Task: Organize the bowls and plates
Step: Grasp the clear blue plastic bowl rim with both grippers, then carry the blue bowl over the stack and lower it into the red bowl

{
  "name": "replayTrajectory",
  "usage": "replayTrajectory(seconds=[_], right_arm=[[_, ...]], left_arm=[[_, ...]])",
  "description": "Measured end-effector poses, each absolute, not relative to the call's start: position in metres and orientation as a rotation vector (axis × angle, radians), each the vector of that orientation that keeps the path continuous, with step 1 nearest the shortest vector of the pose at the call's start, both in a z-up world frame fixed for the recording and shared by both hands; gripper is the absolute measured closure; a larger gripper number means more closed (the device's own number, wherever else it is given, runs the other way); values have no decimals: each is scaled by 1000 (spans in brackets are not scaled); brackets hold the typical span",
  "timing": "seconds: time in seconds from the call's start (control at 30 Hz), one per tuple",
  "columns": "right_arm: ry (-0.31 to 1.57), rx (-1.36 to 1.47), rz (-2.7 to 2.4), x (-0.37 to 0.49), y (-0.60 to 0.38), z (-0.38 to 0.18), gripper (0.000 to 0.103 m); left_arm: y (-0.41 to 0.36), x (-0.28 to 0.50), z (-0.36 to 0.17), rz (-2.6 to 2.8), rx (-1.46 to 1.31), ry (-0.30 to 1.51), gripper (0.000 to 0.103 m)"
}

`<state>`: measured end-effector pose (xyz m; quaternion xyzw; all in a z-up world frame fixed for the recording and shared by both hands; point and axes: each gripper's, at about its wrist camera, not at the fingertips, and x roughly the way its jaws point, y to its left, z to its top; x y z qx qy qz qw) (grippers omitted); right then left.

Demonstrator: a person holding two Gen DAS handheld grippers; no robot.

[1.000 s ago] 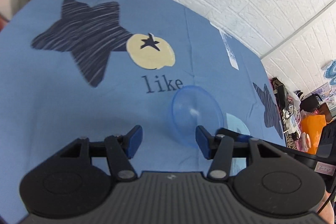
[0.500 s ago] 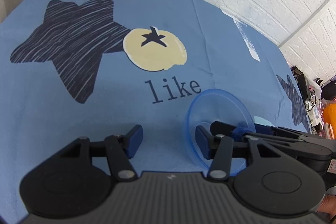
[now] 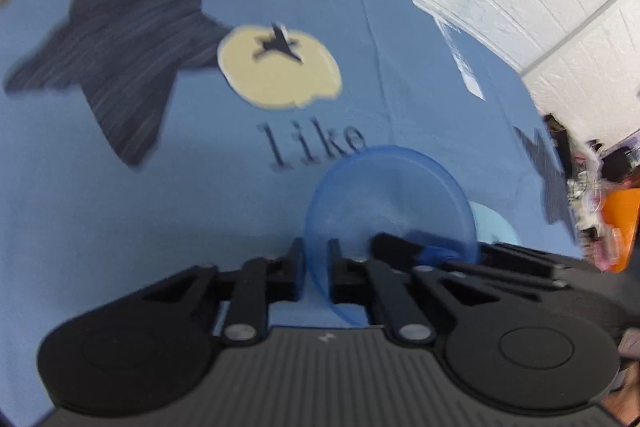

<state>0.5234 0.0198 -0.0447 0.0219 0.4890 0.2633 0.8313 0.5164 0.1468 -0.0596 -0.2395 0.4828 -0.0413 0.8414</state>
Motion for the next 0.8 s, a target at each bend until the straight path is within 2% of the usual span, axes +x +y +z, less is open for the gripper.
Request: replayTrajectory(seconds=[0.23, 0.47, 0.63, 0.8], right_arm=[[1035, 151, 566, 481, -11, -24, 86], [1009, 136, 583, 371, -63, 19, 80], [1021, 174, 548, 293, -101, 29, 78], [1057, 201, 513, 253, -119, 16, 77]], left_arm=[[129, 468, -32, -147, -507, 1011, 103], [75, 369, 11, -230, -420, 989, 103], [37, 308, 9, -307, -388, 1040, 103], [8, 272, 7, -350, -291, 1040, 103]])
